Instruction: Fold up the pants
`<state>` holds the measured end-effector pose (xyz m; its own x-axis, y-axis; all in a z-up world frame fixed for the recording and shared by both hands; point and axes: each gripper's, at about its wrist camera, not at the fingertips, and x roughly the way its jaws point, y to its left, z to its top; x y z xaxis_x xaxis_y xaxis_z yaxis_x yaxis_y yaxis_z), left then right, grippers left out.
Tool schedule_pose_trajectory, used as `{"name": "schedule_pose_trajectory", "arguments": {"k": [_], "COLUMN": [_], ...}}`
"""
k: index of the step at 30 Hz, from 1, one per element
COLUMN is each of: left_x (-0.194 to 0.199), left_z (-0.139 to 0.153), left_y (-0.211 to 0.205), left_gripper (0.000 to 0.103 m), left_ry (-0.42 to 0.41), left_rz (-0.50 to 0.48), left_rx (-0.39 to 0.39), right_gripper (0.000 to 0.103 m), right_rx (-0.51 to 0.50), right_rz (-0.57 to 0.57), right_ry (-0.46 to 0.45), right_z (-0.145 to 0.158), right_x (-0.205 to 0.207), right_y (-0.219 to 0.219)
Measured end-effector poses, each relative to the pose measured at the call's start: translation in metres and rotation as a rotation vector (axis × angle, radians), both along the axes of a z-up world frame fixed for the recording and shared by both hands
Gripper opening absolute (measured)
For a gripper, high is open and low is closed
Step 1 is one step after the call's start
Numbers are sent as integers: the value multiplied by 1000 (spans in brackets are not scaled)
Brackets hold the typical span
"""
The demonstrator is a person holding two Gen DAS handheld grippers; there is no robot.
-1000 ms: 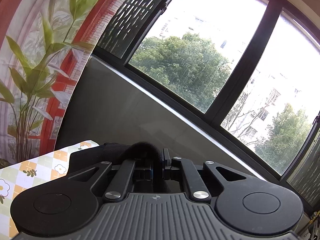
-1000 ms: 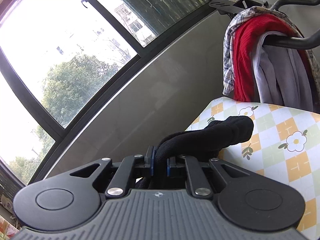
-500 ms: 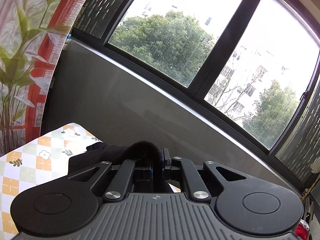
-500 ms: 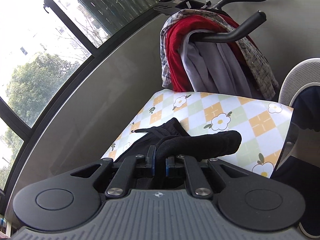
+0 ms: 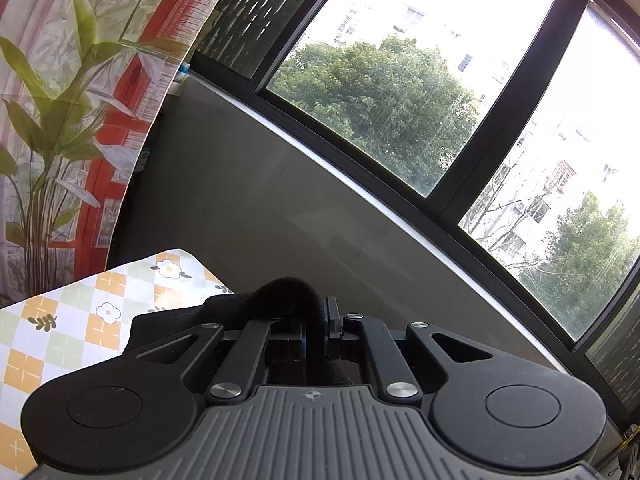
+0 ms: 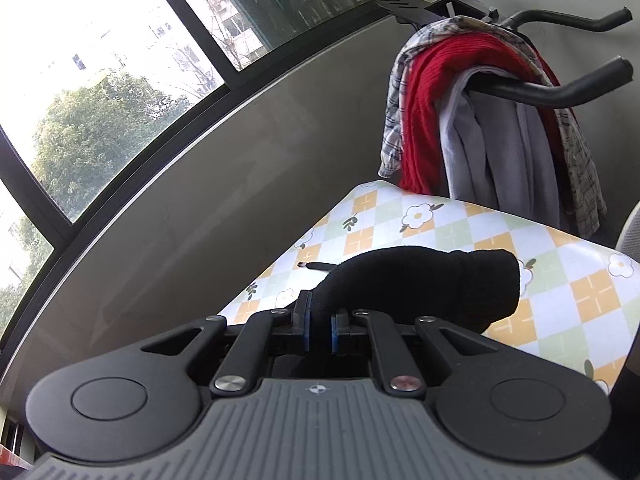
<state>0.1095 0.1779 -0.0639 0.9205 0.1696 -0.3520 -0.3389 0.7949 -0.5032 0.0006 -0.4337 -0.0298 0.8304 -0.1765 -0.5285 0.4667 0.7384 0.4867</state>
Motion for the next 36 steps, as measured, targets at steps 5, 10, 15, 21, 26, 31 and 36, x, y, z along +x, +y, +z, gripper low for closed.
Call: {"name": "schedule_pose_trajectory", "arguments": {"k": [5, 10, 15, 21, 26, 31, 36], "left_x": [53, 102, 137, 168, 187, 201, 194], "left_z": [-7, -27, -51, -87, -115, -129, -127], "left_y": [-5, -10, -11, -10, -8, -11, -9], "left_gripper": [8, 8, 8, 8, 9, 35, 67], "left_ry": [15, 72, 163, 296, 392, 418, 391], "left_rz": [24, 34, 46, 43, 6, -78, -123], "left_rx": [-7, 8, 25, 41, 42, 17, -37], "right_gripper": [10, 10, 10, 10, 16, 62, 69], "right_rx": [-53, -83, -94, -111, -111, -125, -109], "right_rz": [51, 59, 63, 58, 51, 30, 41], "right_ry": [22, 60, 82, 149, 192, 205, 194], "right_z": [-10, -34, -61, -93, -110, -107, -99], "right_x": [65, 108, 129, 151, 161, 160, 153], "right_y": [3, -1, -8, -13, -13, -9, -3]}}
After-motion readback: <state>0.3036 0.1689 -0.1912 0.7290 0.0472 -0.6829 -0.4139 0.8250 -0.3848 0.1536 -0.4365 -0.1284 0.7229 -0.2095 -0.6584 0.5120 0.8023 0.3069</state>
